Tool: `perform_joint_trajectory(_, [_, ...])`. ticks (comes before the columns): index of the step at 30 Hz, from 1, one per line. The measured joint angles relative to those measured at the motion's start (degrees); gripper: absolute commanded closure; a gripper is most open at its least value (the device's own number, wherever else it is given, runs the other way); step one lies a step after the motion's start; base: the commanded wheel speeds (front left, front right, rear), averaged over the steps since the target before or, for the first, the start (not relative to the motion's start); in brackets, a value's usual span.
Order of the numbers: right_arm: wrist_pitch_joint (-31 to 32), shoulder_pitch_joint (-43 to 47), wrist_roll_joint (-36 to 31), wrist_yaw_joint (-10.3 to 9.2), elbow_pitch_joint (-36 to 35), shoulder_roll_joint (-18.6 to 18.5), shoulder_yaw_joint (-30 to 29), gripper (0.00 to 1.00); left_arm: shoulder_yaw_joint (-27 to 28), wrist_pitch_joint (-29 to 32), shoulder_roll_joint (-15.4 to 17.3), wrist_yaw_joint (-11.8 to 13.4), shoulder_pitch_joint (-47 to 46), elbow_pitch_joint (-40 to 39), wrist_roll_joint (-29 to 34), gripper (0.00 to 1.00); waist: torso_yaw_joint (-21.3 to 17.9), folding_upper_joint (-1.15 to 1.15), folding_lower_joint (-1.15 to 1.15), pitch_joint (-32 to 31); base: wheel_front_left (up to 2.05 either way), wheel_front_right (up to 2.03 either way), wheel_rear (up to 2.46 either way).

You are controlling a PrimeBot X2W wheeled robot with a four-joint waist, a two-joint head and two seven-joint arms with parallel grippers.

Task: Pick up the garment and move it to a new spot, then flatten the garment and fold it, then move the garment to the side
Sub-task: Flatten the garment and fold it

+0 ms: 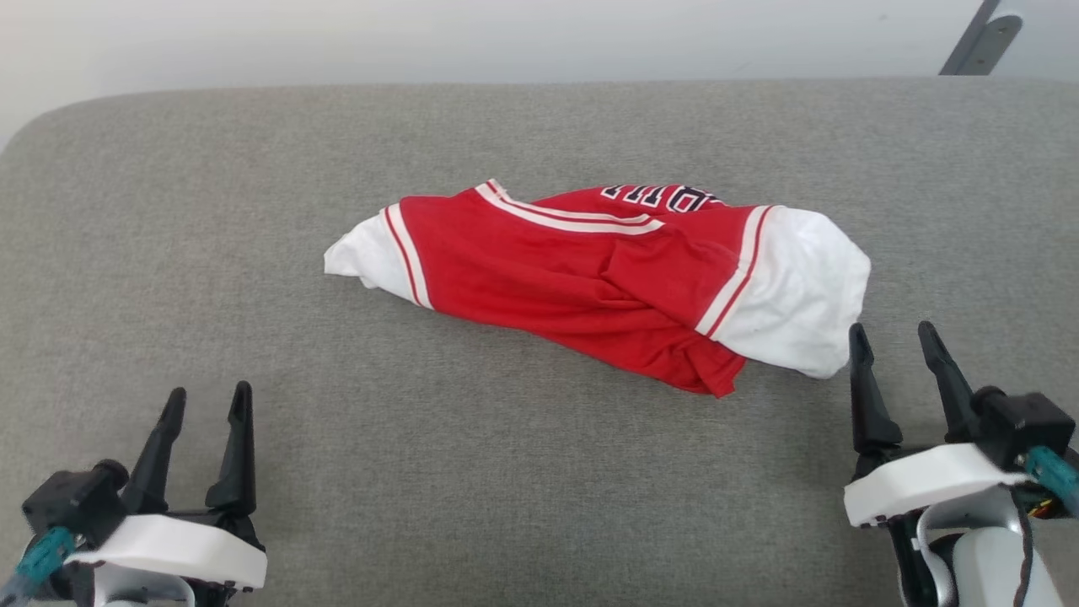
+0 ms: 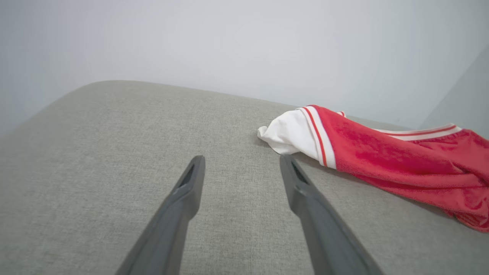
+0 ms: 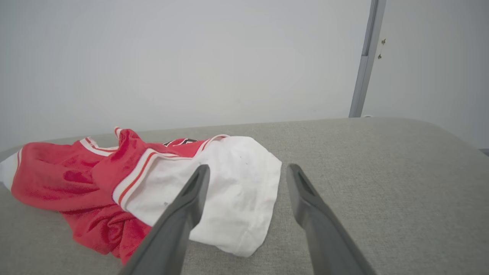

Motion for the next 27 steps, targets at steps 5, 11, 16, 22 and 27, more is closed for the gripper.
perform_joint_trajectory(5, [9.42, -1.32, -1.1, 0.01, -1.33, -1.32, -1.72, 0.0, 7.15, 0.0, -6.08, -2.43, 2.86, -4.93, 9.23, 0.0, 1.3, 0.0, 0.0, 0.9, 0.0, 0.0, 0.0])
perform_joint_trajectory(11, [30.64, -5.5, 0.87, 0.01, -3.59, -7.7, -1.22, 0.0, 10.05, 0.0, -9.72, -3.61, 2.94, -5.0, 13.03, 0.0, 2.79, 0.0, 0.0, 3.14, 0.0, 0.0, 0.0])
perform_joint_trajectory(16, [48.31, -10.36, 5.16, 0.0, -5.75, -12.39, -0.44, 0.0, 8.24, 0.0, -10.18, -3.7, 0.82, -5.03, 12.34, 0.0, 4.05, 0.0, 0.0, 5.57, 0.0, 0.0, 0.0])
perform_joint_trajectory(22, [63.43, -14.8, 8.78, 0.01, -5.19, -14.38, -0.09, 0.0, 6.1, 0.0, -10.38, -3.71, -1.38, -4.89, 10.37, 0.0, 5.79, 0.0, 0.0, 8.54, 0.0, 0.0, 0.0])
perform_joint_trajectory(27, [68.14, -17.09, 8.73, 0.0, -4.25, -14.54, 0.27, 0.0, 5.04, 0.0, -10.48, -3.7, -2.77, -4.83, 9.18, 0.0, 7.22, 0.0, 0.0, 10.51, 0.0, 0.0, 0.0])
